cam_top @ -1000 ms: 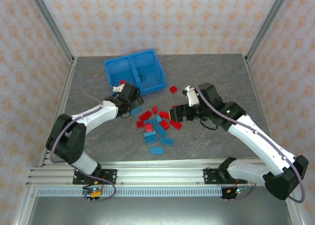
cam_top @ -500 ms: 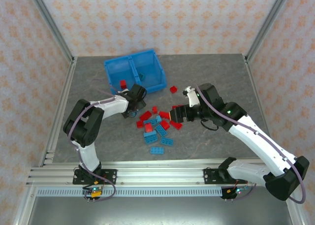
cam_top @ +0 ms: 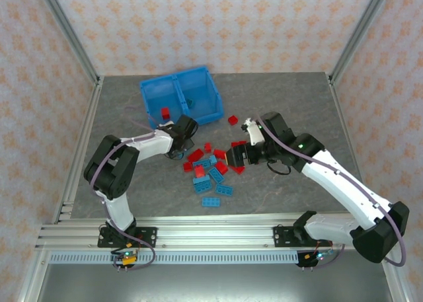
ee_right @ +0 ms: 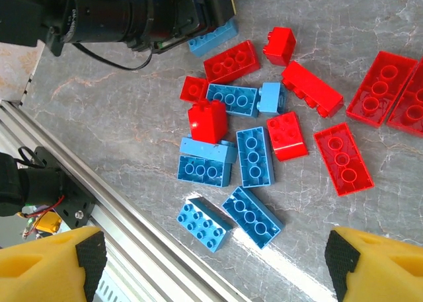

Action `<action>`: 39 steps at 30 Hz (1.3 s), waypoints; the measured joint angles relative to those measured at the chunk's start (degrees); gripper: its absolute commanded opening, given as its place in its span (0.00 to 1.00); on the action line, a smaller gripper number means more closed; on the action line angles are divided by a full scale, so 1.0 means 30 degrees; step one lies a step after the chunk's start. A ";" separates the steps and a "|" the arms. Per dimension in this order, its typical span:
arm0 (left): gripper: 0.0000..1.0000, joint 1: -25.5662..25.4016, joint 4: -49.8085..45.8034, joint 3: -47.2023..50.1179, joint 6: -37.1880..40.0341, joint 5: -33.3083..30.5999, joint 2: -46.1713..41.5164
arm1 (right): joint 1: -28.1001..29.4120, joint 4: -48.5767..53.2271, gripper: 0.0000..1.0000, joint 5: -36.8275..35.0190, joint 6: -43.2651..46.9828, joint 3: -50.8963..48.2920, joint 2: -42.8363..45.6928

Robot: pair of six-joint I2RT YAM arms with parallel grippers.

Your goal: Sort the legos into containers by color

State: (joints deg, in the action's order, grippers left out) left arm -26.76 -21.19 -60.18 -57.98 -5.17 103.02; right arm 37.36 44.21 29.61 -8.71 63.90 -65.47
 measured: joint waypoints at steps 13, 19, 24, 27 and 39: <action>0.50 -0.1173 -0.2586 -0.3053 0.2849 -0.1166 -0.3264 | 0.0036 -0.0022 0.87 -0.0087 -0.0080 0.0240 -0.0124; 0.50 -0.1056 -0.2805 -0.8714 0.5384 -0.3453 -0.1872 | 0.0036 -0.0022 0.88 -0.0576 -0.0233 0.0240 -0.0117; 0.51 -0.0299 -0.2841 -1.4848 0.6921 -0.4532 0.2514 | 0.0036 -0.0007 0.88 -0.0889 -0.0430 0.0335 0.0036; 0.61 0.0226 -0.2900 -1.7362 0.7570 -0.4648 0.5260 | 0.0036 0.0131 0.88 -0.1188 -0.0459 0.0386 0.0342; 0.70 -0.0117 -0.1326 -0.9923 0.8349 -0.2820 0.0634 | -0.0022 -0.0554 0.92 -0.4087 -0.1945 0.0525 -0.0576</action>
State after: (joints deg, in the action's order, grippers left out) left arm -27.11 -25.17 -89.95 -32.93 -13.63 104.92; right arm 37.30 42.54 17.34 -14.55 65.47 -67.20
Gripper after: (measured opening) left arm 0.686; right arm 0.918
